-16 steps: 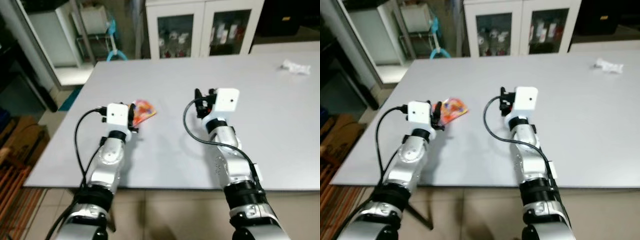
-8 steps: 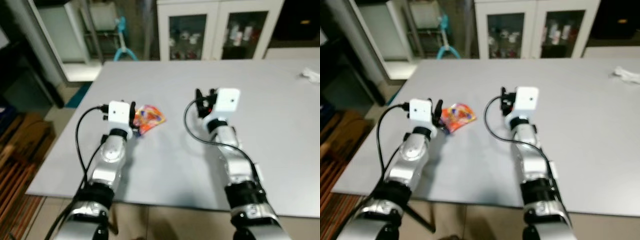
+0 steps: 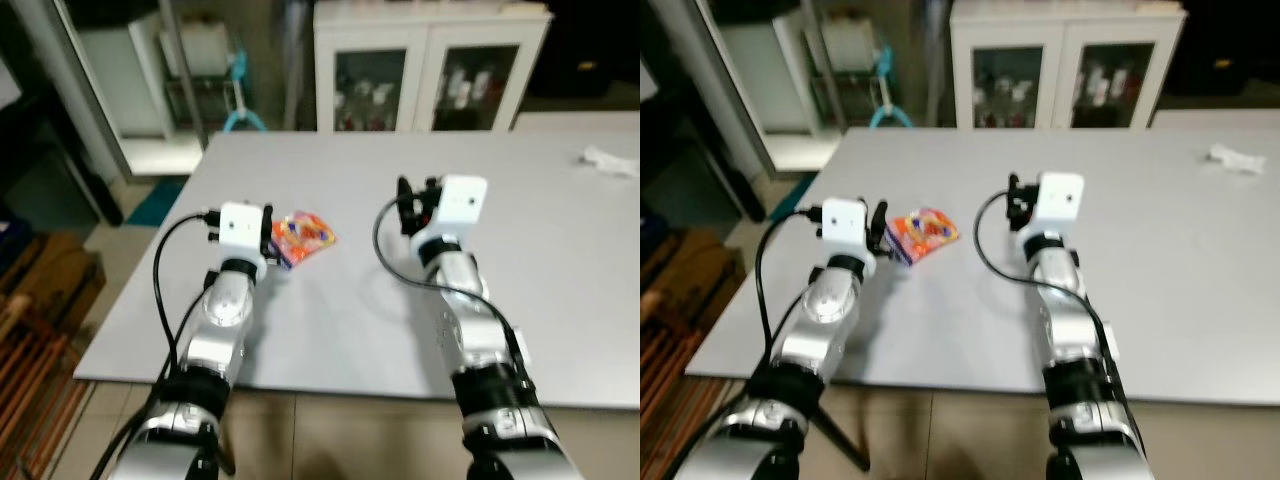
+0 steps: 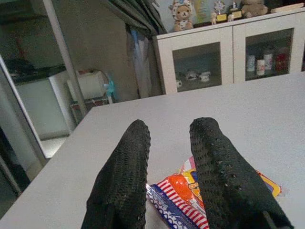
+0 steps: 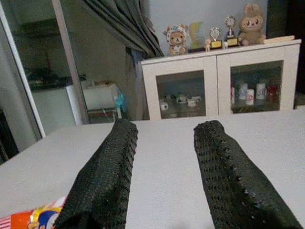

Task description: Picking trash to rubbish bin

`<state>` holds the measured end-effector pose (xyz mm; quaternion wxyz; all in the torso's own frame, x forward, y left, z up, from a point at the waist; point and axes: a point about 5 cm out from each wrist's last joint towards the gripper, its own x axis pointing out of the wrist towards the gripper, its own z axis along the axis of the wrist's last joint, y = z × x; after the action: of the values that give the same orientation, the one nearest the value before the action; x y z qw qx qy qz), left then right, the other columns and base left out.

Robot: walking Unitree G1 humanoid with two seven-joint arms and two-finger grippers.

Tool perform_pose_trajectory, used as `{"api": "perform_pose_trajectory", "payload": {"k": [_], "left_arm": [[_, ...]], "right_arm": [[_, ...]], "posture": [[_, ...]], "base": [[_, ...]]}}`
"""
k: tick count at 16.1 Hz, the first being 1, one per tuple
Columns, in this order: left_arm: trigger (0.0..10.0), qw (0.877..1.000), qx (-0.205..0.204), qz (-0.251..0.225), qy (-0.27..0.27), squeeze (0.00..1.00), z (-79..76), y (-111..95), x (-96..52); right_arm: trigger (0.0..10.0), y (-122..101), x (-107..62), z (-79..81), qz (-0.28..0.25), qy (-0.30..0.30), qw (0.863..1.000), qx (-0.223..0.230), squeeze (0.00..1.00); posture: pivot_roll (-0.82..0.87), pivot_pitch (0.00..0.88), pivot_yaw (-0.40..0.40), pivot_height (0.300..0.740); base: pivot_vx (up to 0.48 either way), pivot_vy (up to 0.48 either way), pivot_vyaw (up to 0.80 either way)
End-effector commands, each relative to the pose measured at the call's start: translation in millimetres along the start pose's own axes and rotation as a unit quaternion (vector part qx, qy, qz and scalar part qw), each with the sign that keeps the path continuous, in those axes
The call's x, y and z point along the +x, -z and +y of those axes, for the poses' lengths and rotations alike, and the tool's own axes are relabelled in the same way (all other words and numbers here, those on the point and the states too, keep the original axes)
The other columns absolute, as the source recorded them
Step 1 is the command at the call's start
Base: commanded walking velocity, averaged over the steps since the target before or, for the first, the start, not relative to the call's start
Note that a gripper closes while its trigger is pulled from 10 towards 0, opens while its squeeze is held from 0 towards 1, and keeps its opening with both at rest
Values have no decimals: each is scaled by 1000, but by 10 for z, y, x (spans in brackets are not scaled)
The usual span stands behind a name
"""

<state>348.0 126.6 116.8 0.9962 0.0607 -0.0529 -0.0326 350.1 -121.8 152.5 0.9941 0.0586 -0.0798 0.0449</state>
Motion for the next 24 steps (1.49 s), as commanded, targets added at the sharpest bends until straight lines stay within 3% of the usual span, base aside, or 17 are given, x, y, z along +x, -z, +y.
{"api": "perform_pose_trajectory", "payload": {"k": [1, 6, 14, 16, 19, 20, 21, 24], "left_arm": [[10000, 1000, 3, 4, -6, 0, 18, 10, -2], [10000, 1000, 1, -1, -2, 0, 10, -7, 1], [10000, 1000, -12, -12, -1, 0, -5, -71, 29], [10000, 999, -28, -6, -15, 0, 36, -114, 78], [10000, 995, -86, 4, -43, 0, 139, -162, 143], [10000, 992, -112, 6, -50, 1000, 177, -177, 158], [10000, 989, -138, 5, -53, 1000, 214, -214, 176], [10000, 989, -139, 7, -53, 1000, 224, -219, 178]], "right_arm": [[10000, -14, 11, 27, 0, -7, 1000, 1, 0], [10000, -14, 13, 29, 0, -7, 1000, 1, 0], [10000, -9, 12, 32, 2, -8, 1000, 0, 0], [10000, -8, 13, 33, 2, -8, 1000, 1, 0], [10000, -5, 10, 37, 2, -7, 1000, 1, 0], [10000, -2, 8, 37, 2, -7, 1000, 1, 0], [10000, 2, 6, 38, 3, -8, 1000, 2, 0], [10000, 11, 1, 50, 4, -9, 1000, 2, 0]], "posture": [[1, 0, 77, 740], [2, 0, 77, 740], [3, 0, 77, 740], [2, 0, 78, 740], [1, 0, 80, 740], [3, 0, 81, 740], [4, 0, 81, 740], [4, 0, 83, 740]], "base": [[390, 0, 0], [405, 0, 0], [0, 0, 0], [0, 0, 0], [0, 0, 0], [0, 0, 0], [0, 0, 0], [0, 0, 0]]}}
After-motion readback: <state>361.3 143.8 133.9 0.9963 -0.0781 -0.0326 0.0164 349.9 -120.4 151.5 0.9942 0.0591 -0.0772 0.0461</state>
